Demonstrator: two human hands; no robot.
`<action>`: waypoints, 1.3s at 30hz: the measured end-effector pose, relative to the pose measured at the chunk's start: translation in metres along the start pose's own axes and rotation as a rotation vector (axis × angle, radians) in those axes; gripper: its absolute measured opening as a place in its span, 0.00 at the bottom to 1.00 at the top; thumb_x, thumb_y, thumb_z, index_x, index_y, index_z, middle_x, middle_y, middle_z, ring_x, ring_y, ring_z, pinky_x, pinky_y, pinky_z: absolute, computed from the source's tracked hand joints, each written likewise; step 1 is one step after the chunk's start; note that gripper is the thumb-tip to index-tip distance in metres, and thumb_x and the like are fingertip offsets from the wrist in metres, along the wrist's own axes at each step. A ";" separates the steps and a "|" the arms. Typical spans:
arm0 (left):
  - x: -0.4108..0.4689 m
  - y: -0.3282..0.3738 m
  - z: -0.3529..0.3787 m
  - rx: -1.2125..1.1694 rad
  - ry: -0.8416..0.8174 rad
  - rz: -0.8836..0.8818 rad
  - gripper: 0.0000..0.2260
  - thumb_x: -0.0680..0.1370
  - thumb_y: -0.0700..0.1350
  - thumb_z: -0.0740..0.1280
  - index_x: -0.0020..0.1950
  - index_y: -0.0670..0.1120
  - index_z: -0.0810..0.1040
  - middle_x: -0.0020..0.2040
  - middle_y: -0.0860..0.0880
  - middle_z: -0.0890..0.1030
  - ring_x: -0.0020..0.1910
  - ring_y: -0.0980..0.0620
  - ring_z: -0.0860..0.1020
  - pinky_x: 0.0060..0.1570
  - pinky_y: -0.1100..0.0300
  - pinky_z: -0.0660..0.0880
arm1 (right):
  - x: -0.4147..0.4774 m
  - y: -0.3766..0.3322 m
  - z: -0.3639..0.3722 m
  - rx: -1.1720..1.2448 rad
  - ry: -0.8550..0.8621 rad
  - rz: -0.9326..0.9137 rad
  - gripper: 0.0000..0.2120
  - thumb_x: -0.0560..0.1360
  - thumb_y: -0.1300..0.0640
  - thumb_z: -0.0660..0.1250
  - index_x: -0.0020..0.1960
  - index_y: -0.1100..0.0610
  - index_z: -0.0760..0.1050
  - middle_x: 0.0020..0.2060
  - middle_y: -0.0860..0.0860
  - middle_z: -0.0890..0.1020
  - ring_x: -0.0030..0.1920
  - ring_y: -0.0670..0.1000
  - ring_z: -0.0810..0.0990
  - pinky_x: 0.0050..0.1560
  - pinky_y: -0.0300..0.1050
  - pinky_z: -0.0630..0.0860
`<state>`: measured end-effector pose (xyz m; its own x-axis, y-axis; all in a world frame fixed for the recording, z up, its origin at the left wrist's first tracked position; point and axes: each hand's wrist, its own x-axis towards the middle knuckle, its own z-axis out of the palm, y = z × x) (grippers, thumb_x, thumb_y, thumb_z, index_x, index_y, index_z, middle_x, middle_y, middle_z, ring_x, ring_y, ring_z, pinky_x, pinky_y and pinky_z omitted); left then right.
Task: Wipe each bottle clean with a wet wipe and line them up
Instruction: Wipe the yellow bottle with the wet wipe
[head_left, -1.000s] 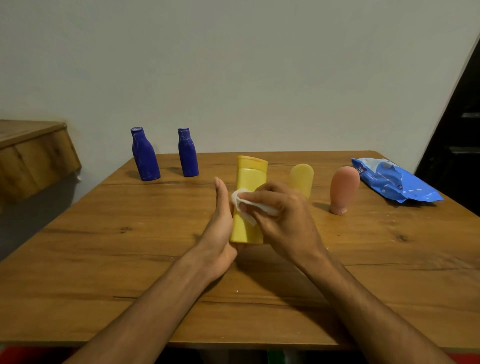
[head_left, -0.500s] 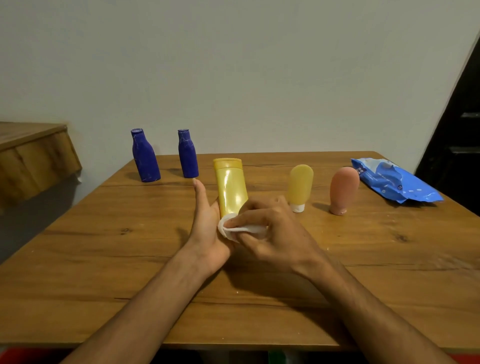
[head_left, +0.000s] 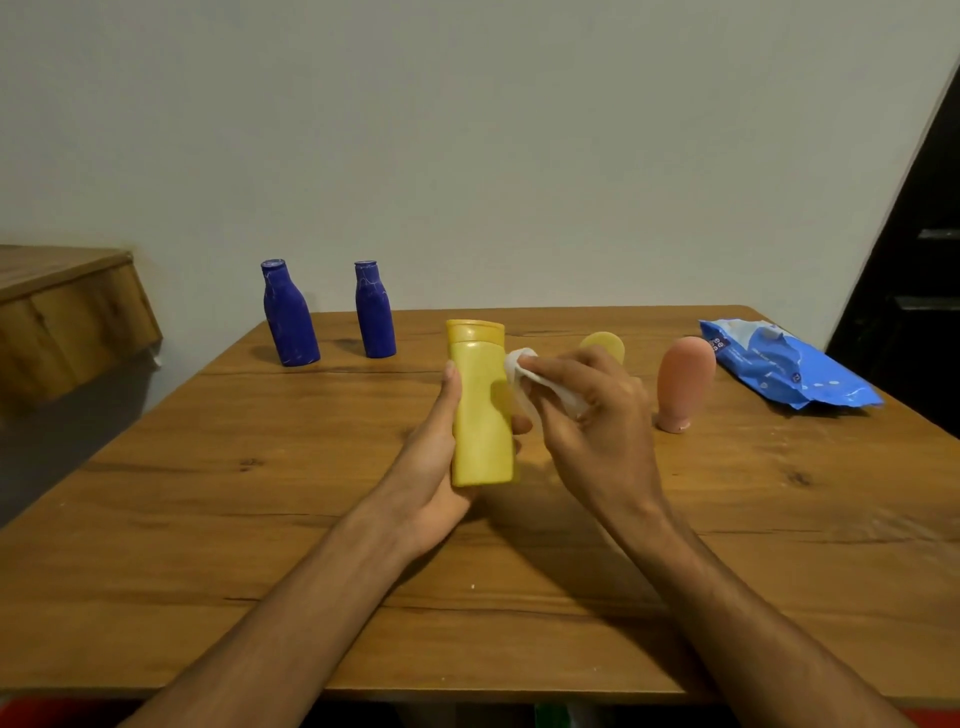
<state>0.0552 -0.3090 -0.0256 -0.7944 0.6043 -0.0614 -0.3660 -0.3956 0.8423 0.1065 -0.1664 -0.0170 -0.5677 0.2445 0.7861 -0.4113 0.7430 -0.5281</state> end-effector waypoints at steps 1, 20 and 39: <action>0.000 0.002 -0.001 -0.021 0.018 -0.002 0.28 0.77 0.65 0.59 0.70 0.50 0.73 0.62 0.40 0.80 0.58 0.46 0.77 0.71 0.44 0.65 | 0.000 0.000 0.000 -0.002 0.012 0.004 0.11 0.75 0.57 0.71 0.57 0.54 0.81 0.46 0.48 0.79 0.47 0.49 0.78 0.44 0.58 0.78; -0.007 0.017 0.008 -0.351 0.278 -0.039 0.26 0.79 0.63 0.59 0.63 0.42 0.73 0.41 0.42 0.82 0.33 0.50 0.79 0.29 0.61 0.69 | -0.004 -0.014 0.001 0.033 -0.042 -0.063 0.09 0.73 0.56 0.69 0.51 0.56 0.83 0.45 0.48 0.79 0.46 0.47 0.77 0.42 0.51 0.78; -0.008 0.020 0.008 -0.476 0.307 -0.144 0.26 0.75 0.58 0.69 0.64 0.40 0.75 0.51 0.39 0.82 0.47 0.43 0.83 0.41 0.47 0.82 | -0.013 -0.020 0.006 -0.015 -0.188 -0.298 0.08 0.73 0.54 0.71 0.47 0.58 0.81 0.45 0.52 0.79 0.44 0.50 0.78 0.39 0.51 0.78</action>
<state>0.0582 -0.3157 -0.0043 -0.7986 0.4747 -0.3699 -0.6018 -0.6342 0.4854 0.1178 -0.1884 -0.0188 -0.5462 -0.1019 0.8315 -0.5688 0.7738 -0.2788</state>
